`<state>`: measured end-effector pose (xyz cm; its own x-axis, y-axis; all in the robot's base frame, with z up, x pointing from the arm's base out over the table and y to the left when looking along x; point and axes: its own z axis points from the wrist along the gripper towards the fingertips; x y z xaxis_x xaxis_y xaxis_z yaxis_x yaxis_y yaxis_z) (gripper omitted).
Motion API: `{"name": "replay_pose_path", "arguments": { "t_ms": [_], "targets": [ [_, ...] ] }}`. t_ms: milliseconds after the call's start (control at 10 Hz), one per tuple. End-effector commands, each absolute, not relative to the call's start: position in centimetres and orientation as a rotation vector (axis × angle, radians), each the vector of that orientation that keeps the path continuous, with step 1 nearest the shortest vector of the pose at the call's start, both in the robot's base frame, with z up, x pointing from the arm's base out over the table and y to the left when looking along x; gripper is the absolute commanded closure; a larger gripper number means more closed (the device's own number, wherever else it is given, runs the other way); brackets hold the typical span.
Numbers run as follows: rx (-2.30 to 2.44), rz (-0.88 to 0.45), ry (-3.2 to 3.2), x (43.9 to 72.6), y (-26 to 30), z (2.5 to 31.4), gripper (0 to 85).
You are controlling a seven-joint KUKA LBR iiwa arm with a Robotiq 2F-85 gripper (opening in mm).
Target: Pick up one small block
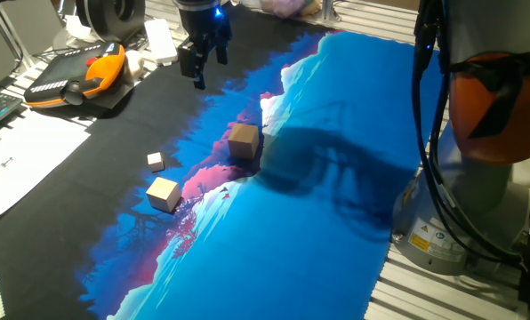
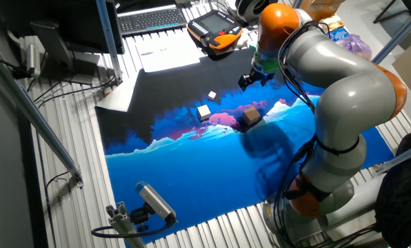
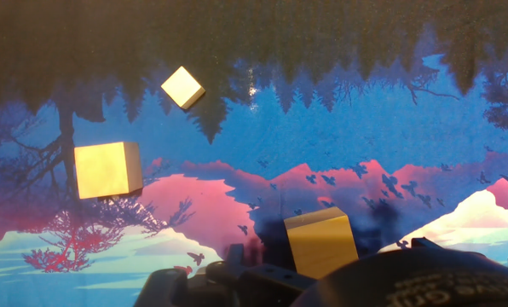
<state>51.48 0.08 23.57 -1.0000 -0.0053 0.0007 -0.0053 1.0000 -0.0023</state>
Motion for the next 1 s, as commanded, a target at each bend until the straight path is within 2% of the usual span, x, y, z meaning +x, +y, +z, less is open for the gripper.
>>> {"name": "replay_pose_path", "arguments": {
  "t_ms": [0,900],
  "targets": [
    [0.128,0.032,-3.055,51.51,0.1,23.6,85.0],
    [0.134,0.004,-3.05,51.5,0.35,23.9,85.0]
  ]
}}
